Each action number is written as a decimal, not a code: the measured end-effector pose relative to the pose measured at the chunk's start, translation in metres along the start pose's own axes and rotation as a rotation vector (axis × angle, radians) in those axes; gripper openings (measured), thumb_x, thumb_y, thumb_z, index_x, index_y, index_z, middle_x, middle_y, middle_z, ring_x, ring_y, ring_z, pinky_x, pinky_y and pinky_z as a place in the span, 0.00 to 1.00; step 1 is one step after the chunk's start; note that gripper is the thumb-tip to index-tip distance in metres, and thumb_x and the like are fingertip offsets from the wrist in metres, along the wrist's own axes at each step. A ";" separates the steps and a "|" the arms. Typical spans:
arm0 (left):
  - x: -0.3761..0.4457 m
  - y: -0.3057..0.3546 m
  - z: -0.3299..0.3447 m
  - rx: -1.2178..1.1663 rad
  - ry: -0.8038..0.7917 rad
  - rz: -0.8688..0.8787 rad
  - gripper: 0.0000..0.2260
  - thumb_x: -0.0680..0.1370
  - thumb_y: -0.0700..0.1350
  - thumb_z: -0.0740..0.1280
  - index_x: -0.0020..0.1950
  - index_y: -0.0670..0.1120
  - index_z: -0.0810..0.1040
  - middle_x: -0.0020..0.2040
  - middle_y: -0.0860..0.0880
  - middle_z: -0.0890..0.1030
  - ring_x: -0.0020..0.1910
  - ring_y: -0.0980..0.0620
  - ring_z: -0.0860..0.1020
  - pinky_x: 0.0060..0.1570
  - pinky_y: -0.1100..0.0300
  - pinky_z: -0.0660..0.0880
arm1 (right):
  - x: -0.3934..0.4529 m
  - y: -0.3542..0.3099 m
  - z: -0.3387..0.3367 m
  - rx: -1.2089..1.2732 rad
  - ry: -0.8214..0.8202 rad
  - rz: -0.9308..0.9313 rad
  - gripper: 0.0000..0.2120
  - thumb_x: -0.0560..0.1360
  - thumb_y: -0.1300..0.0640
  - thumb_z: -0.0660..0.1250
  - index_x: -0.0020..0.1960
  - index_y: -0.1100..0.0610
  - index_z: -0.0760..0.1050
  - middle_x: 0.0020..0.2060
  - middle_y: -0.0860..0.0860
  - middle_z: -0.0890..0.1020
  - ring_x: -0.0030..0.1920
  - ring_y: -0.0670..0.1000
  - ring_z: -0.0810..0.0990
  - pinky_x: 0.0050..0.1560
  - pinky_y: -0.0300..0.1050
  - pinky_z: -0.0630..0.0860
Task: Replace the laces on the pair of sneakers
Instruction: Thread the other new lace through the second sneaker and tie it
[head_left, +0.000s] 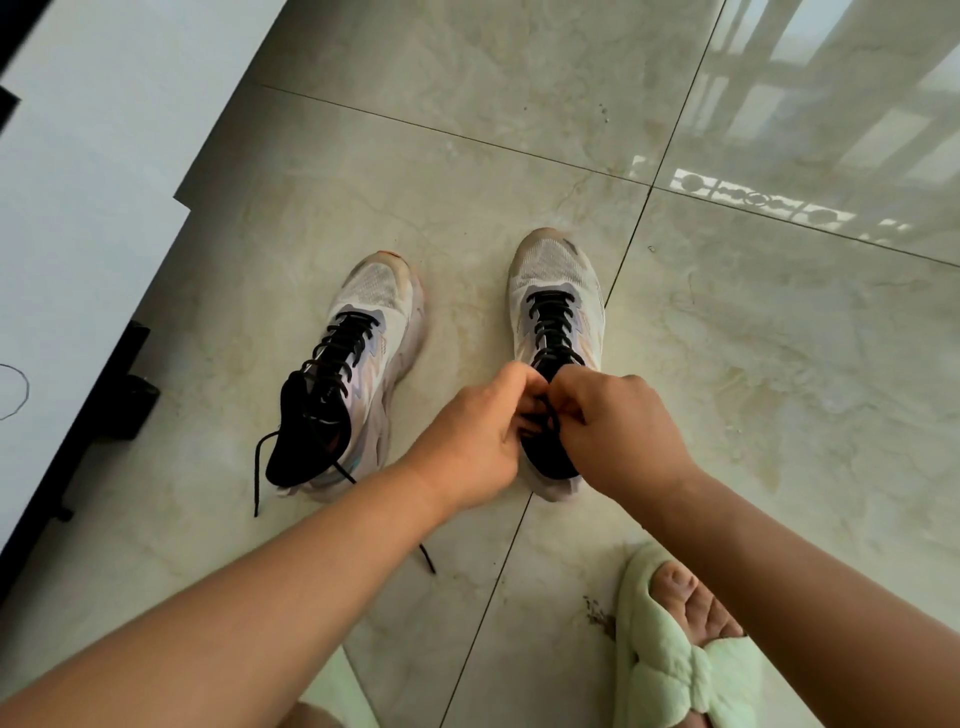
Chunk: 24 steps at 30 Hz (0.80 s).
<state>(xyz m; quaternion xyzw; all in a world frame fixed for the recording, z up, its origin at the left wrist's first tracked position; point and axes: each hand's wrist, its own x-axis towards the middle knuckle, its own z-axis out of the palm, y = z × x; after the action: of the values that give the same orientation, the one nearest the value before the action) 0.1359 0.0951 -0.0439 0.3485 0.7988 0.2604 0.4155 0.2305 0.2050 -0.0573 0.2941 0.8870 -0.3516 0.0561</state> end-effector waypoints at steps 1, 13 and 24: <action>0.000 0.000 0.000 0.006 0.046 0.019 0.18 0.74 0.30 0.59 0.57 0.49 0.70 0.53 0.49 0.78 0.51 0.53 0.80 0.53 0.57 0.76 | 0.002 -0.001 0.001 -0.053 -0.027 0.016 0.04 0.73 0.60 0.59 0.43 0.53 0.71 0.31 0.50 0.71 0.37 0.58 0.74 0.32 0.46 0.67; 0.013 0.010 0.031 -0.064 0.389 -0.018 0.11 0.70 0.32 0.66 0.41 0.47 0.72 0.41 0.50 0.76 0.38 0.52 0.75 0.40 0.62 0.73 | 0.001 0.017 -0.017 0.291 -0.245 0.112 0.07 0.70 0.60 0.70 0.46 0.53 0.75 0.35 0.50 0.82 0.30 0.45 0.78 0.30 0.33 0.71; 0.022 0.018 0.026 0.167 0.051 -0.030 0.08 0.71 0.37 0.64 0.47 0.48 0.72 0.37 0.51 0.75 0.39 0.48 0.76 0.35 0.58 0.68 | -0.007 0.016 -0.020 0.481 -0.001 0.049 0.06 0.69 0.66 0.71 0.38 0.56 0.82 0.27 0.45 0.81 0.27 0.40 0.76 0.32 0.33 0.72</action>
<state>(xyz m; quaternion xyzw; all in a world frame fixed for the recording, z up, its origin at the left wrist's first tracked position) 0.1550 0.1272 -0.0552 0.3631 0.8331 0.1954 0.3686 0.2471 0.2241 -0.0501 0.3201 0.7702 -0.5516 -0.0066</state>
